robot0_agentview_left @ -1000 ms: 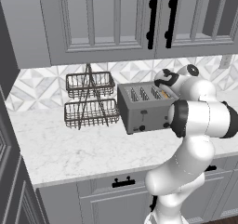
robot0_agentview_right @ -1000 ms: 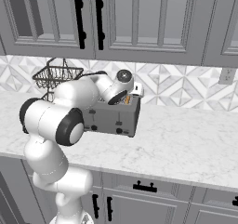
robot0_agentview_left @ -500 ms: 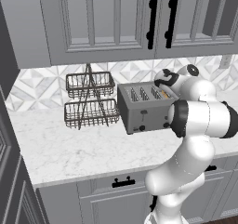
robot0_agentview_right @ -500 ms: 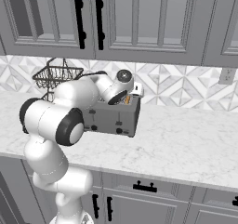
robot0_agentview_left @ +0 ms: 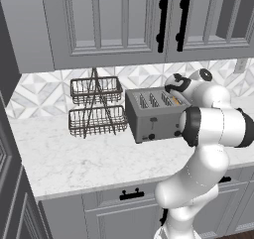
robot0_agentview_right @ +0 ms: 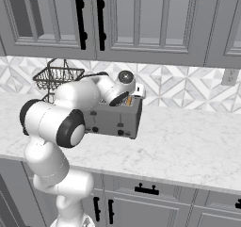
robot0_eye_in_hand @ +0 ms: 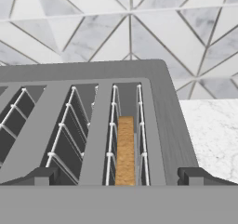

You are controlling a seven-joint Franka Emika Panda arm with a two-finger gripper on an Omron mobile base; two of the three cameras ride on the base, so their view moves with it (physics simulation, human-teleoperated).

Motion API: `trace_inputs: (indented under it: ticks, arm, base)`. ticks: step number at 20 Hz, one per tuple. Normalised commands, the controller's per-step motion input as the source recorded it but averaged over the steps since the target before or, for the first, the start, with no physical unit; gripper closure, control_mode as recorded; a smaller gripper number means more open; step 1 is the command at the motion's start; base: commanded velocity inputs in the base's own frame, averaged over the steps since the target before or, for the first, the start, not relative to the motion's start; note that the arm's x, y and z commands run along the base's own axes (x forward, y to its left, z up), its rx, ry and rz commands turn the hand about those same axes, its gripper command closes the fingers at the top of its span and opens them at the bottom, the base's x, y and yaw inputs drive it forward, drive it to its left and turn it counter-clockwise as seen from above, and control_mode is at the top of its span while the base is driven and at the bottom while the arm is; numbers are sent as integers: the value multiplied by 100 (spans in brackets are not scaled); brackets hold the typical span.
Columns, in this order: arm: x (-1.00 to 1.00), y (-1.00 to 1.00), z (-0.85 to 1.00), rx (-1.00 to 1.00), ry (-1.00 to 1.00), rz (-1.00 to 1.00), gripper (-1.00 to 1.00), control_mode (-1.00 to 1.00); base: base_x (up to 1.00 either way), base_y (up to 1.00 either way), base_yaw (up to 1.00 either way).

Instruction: Start the toaster. Once the lever pops up, take the bread to the plate on the dining counter.

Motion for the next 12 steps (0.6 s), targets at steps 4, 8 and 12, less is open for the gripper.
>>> trace_inputs:
  ticks: [4,8,12]
  arm:
    - [0,0,0,0,0,0,-100,-100]
    - [0,0,0,0,0,0,-100,-100]
    - [0,0,0,0,0,0,-100,-100]
  base:
    - [0,0,0]
    - [0,0,0]
    - [0,0,0]
